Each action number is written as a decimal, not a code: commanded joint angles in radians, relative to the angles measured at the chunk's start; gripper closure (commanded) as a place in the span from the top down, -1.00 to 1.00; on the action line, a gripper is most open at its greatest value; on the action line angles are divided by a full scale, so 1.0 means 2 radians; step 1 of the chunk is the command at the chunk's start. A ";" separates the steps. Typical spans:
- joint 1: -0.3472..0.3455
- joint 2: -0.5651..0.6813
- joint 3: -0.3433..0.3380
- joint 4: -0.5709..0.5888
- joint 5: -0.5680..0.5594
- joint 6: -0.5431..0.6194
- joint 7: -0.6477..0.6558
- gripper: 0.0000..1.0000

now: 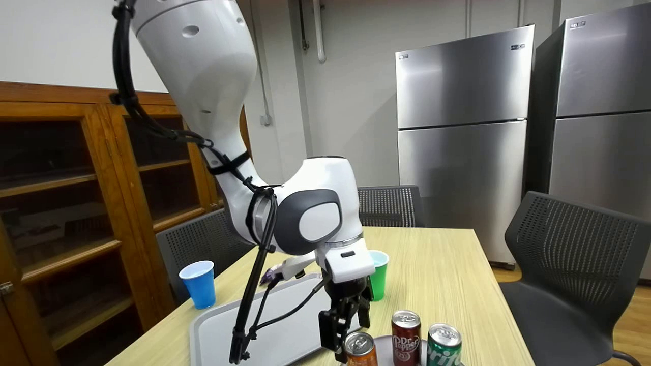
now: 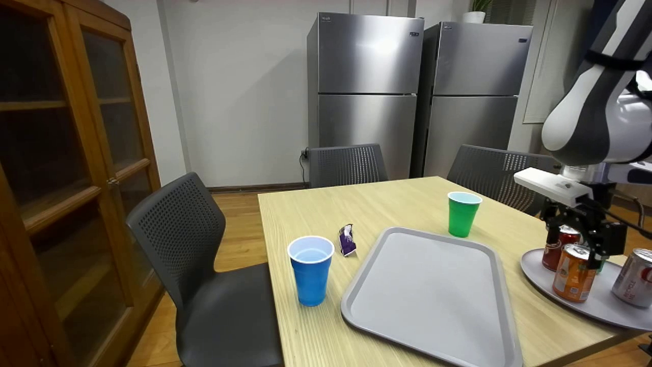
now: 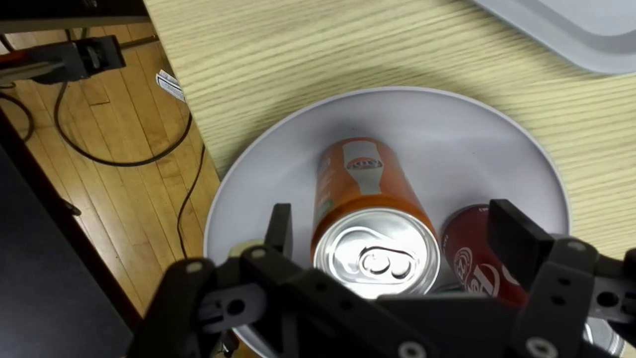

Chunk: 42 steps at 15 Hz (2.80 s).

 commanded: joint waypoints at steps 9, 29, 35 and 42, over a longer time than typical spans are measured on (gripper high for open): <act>-0.010 0.036 0.002 0.031 0.037 0.001 -0.025 0.46; 0.048 -0.047 -0.008 -0.010 -0.019 0.004 -0.046 -0.23; 0.068 -0.067 0.041 -0.020 -0.023 0.001 -0.069 -0.23; 0.095 -0.080 0.107 -0.037 -0.018 0.001 -0.104 -0.23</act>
